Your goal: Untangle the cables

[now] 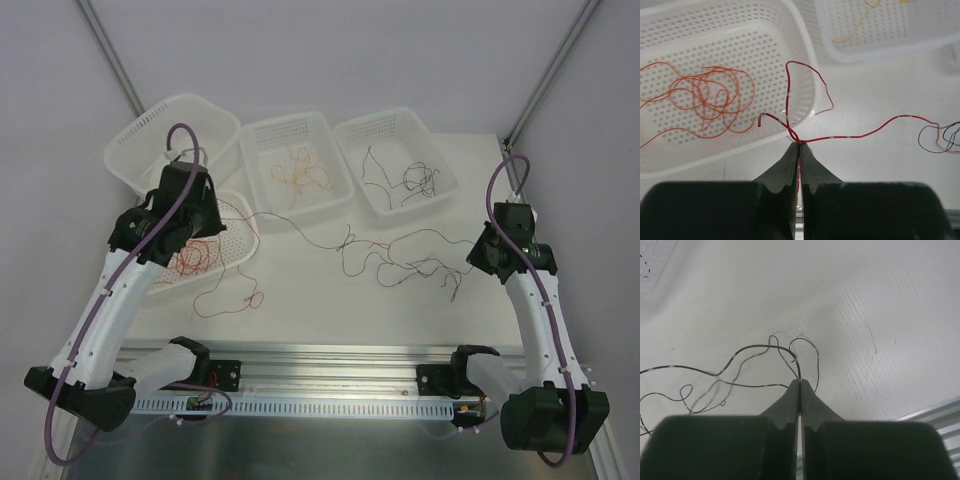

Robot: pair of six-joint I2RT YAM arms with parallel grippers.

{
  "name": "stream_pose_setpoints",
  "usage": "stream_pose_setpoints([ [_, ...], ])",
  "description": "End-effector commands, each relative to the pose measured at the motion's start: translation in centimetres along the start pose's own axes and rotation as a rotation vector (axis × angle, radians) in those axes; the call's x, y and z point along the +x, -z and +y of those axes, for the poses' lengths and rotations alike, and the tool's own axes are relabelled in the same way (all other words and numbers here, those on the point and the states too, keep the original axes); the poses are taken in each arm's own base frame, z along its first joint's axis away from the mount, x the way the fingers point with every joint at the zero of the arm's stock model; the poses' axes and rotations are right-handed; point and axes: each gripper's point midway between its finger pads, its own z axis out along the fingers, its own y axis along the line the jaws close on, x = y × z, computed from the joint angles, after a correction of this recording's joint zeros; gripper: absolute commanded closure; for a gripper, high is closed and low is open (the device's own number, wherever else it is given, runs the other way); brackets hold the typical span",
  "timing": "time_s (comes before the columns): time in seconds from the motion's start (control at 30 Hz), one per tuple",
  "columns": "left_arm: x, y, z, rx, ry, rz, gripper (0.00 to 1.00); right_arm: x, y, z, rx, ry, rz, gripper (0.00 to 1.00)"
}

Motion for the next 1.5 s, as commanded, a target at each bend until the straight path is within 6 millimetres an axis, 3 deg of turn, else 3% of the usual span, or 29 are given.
stream_pose_setpoints([
  [0.0,-0.8,3.1,4.4,-0.121,0.031,-0.021,1.00,-1.4,0.8,-0.5,0.017,-0.053,-0.041,0.99],
  [0.33,-1.7,5.4,7.3,-0.175,0.174,-0.087,1.00,-2.3,0.9,-2.1,-0.013,-0.297,-0.056,0.99],
  [0.4,-2.0,6.0,7.4,-0.172,0.172,-0.109,1.00,-2.6,0.9,-1.4,-0.073,-0.343,-0.054,0.99],
  [0.5,-1.7,6.0,6.8,-0.135,0.166,-0.100,1.00,-3.3,1.0,-0.1,-0.144,-0.313,-0.035,0.99],
  [0.53,-1.4,5.7,5.7,-0.072,0.162,-0.077,1.00,-3.3,0.9,0.5,-0.165,-0.294,-0.013,0.99],
  [0.67,0.3,4.2,3.4,0.064,0.152,-0.017,1.00,-1.5,0.1,1.9,-0.163,-0.151,0.065,0.96],
  [0.77,1.5,3.4,1.6,0.163,0.170,0.020,1.00,0.3,-0.5,2.2,-0.111,-0.035,0.107,0.86],
  [0.8,1.7,3.4,1.2,0.190,0.174,0.025,1.00,0.6,-0.5,2.4,-0.091,0.017,0.100,0.70],
  [0.87,2.2,2.9,0.4,0.234,0.180,0.039,1.00,0.5,-0.1,2.7,-0.078,0.084,0.081,0.55],
  [0.9,2.4,2.8,0.0,0.259,0.184,0.050,1.00,0.6,0.2,3.4,-0.082,0.143,0.065,0.45],
  [0.93,2.6,2.7,-0.1,0.263,0.186,0.053,1.00,0.5,0.5,4.0,-0.100,0.176,0.053,0.42],
  [1.07,2.9,2.4,0.0,0.264,0.178,0.056,1.00,-0.1,2.7,8.8,-0.306,0.369,-0.032,0.39],
  [1.17,2.9,2.3,0.4,0.243,0.173,0.046,1.00,1.5,4.5,13.5,-0.528,0.502,-0.038,0.39],
  [1.3,2.8,2.3,0.5,0.236,0.174,0.044,1.00,6.2,5.9,18.4,-0.739,0.747,0.047,0.40],
  [1.47,2.9,2.2,0.6,0.230,0.178,0.047,1.00,11.9,3.8,21.3,-0.805,0.962,0.159,0.42],
])
